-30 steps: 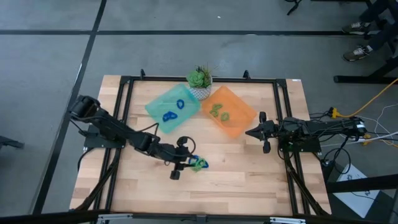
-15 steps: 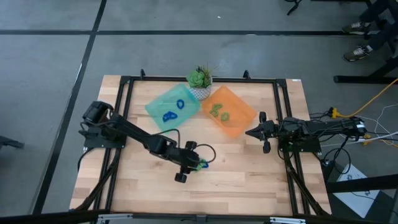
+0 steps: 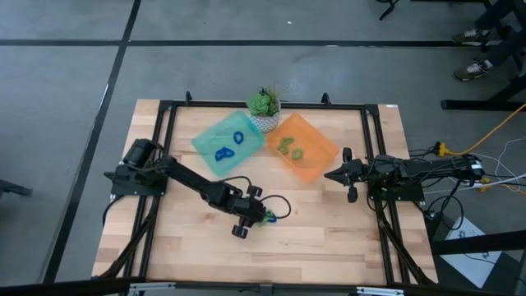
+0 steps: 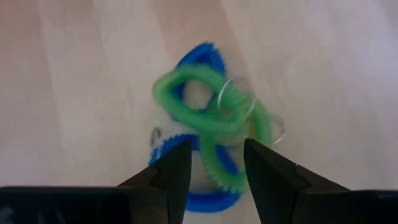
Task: Sort spring keychains
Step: Put the green spring keychain into the orange bin
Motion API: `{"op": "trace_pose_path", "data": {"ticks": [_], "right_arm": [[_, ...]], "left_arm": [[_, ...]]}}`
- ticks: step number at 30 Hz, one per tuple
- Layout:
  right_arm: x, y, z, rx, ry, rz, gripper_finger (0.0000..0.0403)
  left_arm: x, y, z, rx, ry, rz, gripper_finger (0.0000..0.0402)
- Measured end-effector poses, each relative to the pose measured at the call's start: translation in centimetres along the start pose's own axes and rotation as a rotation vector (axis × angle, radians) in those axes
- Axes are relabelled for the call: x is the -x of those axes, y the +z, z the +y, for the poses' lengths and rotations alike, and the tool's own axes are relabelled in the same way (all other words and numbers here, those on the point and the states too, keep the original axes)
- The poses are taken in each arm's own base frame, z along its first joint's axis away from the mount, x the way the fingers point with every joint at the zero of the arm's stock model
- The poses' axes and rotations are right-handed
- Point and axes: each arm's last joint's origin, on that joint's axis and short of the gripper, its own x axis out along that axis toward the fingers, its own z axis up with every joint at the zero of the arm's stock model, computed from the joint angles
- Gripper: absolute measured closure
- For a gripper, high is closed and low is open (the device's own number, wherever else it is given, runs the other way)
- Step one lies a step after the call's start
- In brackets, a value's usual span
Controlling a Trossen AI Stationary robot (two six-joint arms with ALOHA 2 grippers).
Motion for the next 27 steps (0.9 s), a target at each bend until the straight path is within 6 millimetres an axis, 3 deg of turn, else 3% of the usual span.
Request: {"op": "trace_pose_path", "data": {"ticks": [8,18,27], "right_arm": [[0.0,0.0,0.0,0.000,0.000,0.000,0.0395],[0.0,0.0,0.0,0.000,-0.001,0.000,0.0395],[0.0,0.0,0.0,0.000,-0.001,0.000,0.0395]], "left_arm": [[0.3,0.5,-1.0,-0.214,0.159,-0.034,0.0258],[0.4,0.6,-2.3,-0.487,0.068,-0.052,0.0258],[0.6,0.7,-3.0,-0.768,0.104,-0.054,0.0258]]}}
